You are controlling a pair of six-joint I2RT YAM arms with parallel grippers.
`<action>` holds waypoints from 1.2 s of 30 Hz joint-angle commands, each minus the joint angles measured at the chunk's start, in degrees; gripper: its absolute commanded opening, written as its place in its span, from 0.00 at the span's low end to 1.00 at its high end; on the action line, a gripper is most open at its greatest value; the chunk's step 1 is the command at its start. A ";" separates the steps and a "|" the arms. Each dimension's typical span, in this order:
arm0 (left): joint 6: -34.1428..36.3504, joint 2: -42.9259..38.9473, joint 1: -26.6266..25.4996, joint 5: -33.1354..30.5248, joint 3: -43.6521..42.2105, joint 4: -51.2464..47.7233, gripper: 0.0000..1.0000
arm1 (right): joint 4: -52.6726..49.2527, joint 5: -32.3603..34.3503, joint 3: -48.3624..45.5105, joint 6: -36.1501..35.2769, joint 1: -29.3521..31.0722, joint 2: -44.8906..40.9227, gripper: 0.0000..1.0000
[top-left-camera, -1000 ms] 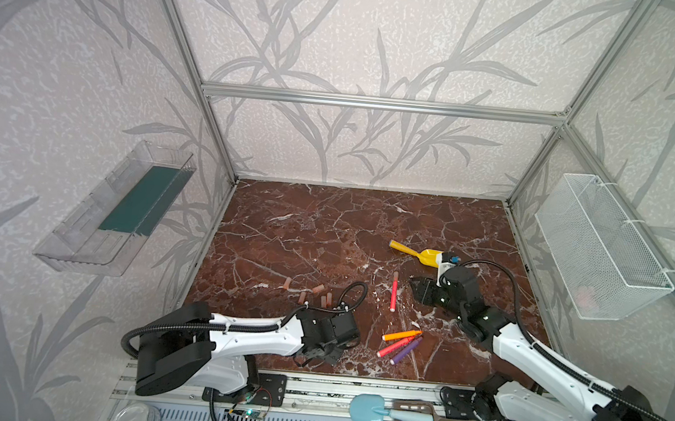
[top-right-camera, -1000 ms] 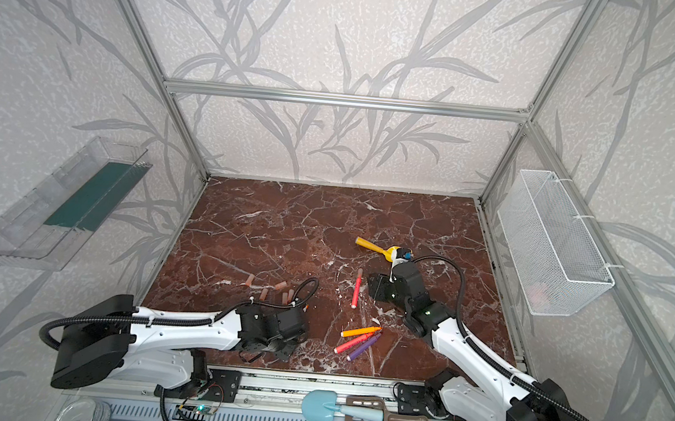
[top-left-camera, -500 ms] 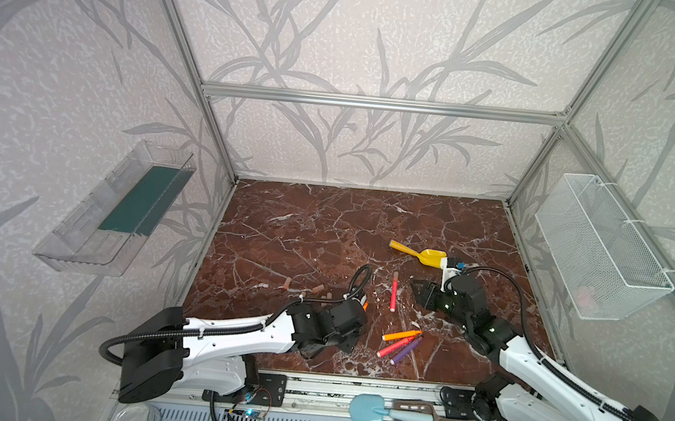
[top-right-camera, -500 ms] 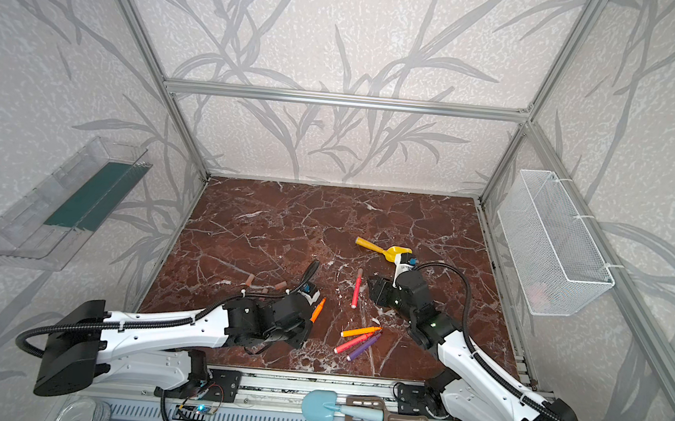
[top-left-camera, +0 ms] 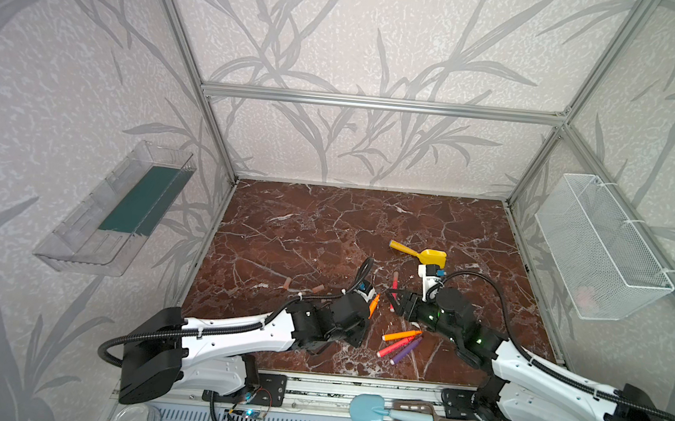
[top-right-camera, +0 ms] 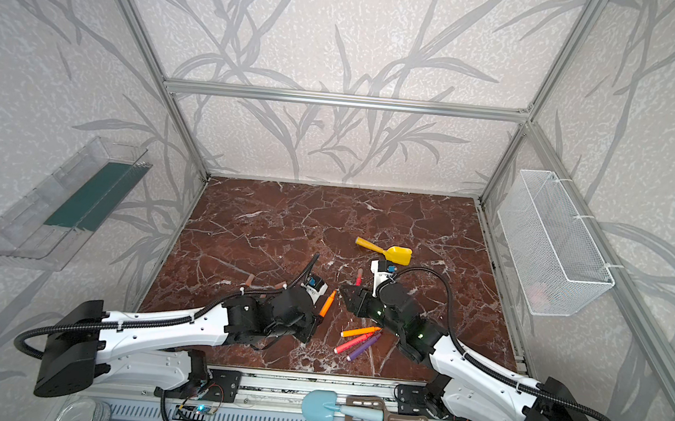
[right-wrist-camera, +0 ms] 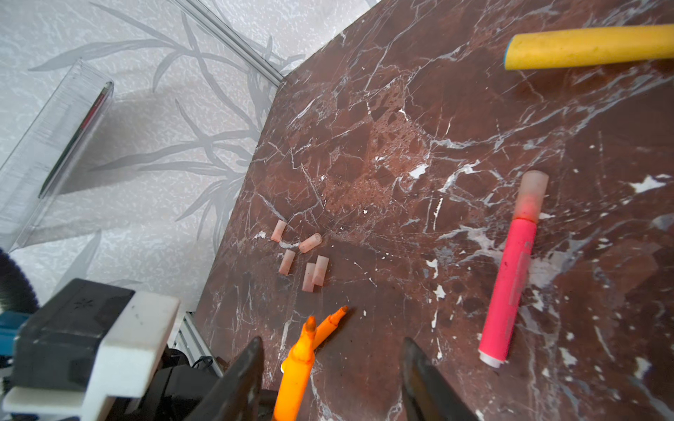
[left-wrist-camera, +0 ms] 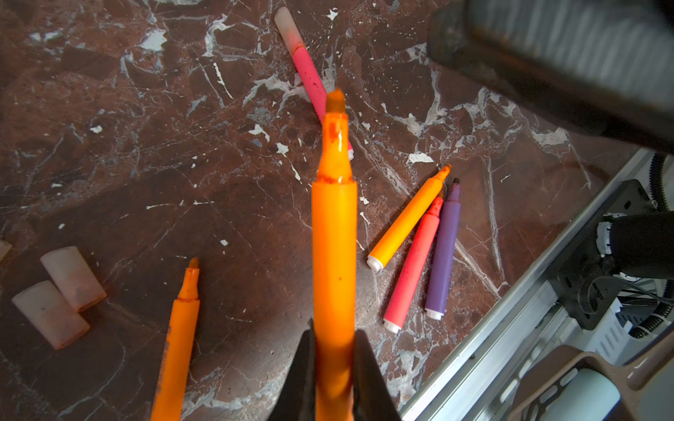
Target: Insert the pens into the pen caps
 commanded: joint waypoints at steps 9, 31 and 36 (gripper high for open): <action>1.26 -0.23 0.25 1.00 1.33 3.94 0.05 | 12.64 0.15 0.82 4.87 5.61 9.80 0.54; 1.68 0.75 0.36 0.39 0.24 8.17 0.23 | 20.00 2.06 -1.01 9.06 8.76 14.18 0.00; 1.51 0.51 0.34 -0.29 -0.71 9.61 0.35 | 23.97 2.61 -2.04 9.98 10.25 15.46 0.00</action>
